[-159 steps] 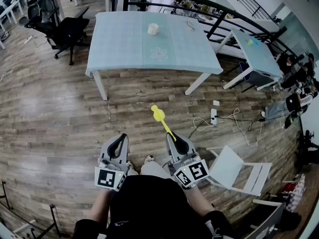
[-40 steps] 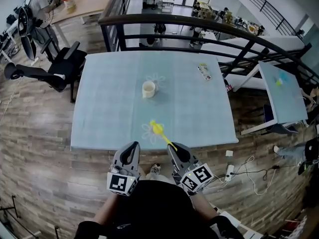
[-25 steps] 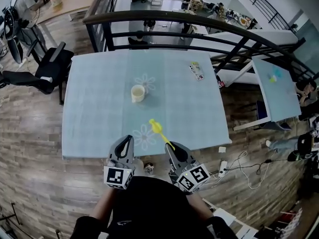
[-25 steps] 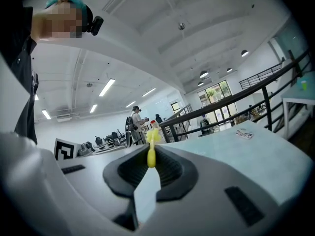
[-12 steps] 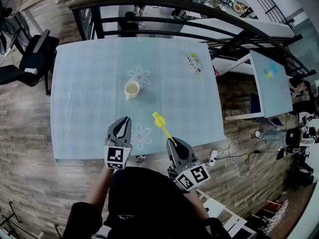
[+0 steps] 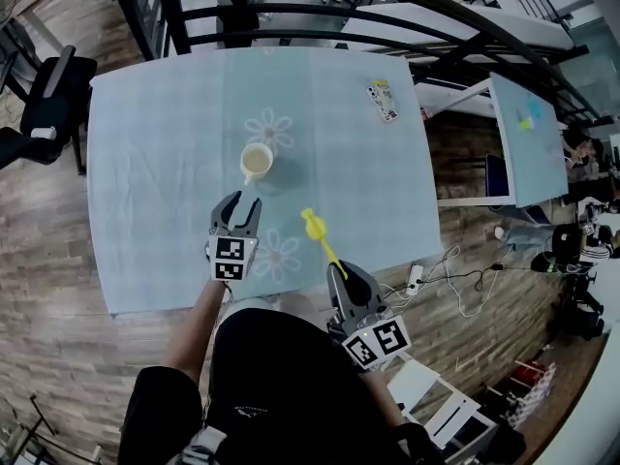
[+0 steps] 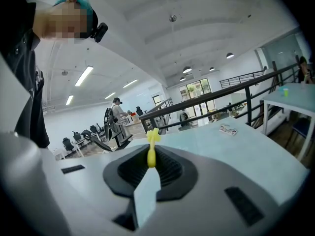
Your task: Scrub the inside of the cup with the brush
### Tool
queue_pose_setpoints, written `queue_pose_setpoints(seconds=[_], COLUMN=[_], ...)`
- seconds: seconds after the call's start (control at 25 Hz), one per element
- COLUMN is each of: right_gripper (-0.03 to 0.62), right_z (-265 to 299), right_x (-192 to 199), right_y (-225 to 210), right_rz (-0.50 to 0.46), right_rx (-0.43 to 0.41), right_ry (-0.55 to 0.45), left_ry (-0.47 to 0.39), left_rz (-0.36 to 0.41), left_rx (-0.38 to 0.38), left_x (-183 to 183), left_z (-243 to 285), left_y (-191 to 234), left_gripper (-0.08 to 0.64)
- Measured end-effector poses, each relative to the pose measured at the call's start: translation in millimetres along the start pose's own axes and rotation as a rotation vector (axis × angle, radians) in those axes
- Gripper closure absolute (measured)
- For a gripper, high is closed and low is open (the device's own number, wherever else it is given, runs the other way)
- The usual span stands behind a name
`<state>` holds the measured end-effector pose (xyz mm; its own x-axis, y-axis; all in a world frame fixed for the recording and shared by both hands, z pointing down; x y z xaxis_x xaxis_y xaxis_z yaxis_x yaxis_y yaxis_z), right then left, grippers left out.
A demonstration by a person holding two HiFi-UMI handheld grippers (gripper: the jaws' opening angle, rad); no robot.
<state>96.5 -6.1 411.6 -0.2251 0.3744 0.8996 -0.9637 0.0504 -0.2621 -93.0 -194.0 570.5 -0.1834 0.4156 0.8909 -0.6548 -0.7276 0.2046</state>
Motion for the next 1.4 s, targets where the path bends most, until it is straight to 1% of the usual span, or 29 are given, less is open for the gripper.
queue_pose_setpoints(seconds=[0.16,0.28,0.44,0.64,0.68,0.76,1.0,1.24,1.32,1.4], right_gripper=[0.554,0.554,0.554,0.554,0.554,0.554,0.554,0.554,0.554,0.554], right_z=[6.5,4.5,6.6,0.5,-0.3,-0.6,-3.7,0.5,2.5,3.9], right_x=[1.1,2.3,2.7,5.1,5.3,6.4,11.6,14.2,12.9,8.9], right_y=[-0.6,-1.1,1.9,-2.3,-2.7,-2.1,-0.5,-7.3,-11.3,-17.7], right_rz=[0.007,0.015,0.023,0.039,0.041,0.046,0.052,0.04,0.026,0.009], right_rx=[0.036,0.063,0.084,0.104,0.105,0.104,0.088,0.039,0.01,-0.024], right_ry=[0.014,0.016,0.019,0.026,0.028,0.031,0.028,0.025,0.025,0.032], left_ry=[0.056,0.113,0.136,0.17,0.173,0.171,0.155,0.144,0.131,0.119], left_rz=[0.003,-0.014,-0.027,-0.01,-0.006,0.002,0.018,0.047,0.072,0.113], left_rx=[-0.022,-0.027,-0.042,-0.045,-0.054,-0.076,-0.067,-0.042,-0.027,-0.014], left_x=[11.4,27.1,35.5,40.8,40.5,38.7,34.9,31.9,31.1,26.1], left_z=[32.9,50.7,63.9,74.7,75.4,75.6,65.1,41.8,30.0,16.5], left_y=[15.1,19.7,30.5,28.2,27.7,28.9,28.8,17.5,6.6,-8.4], left_gripper=[0.38,0.374,0.374,0.376,0.396,0.501,0.506,0.508,0.508,0.508])
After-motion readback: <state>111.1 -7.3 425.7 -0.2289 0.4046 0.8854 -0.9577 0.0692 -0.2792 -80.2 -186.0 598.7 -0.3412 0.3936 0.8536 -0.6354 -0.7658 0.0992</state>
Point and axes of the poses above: the fingertips, and each gripper's own axes: z forward along the fingers, y to its left, x out of its underside, the point moved 9 cm from there along -z, backward along the fingers, and after that the axes turned 8 degrees about x, right-handed, at the moved point
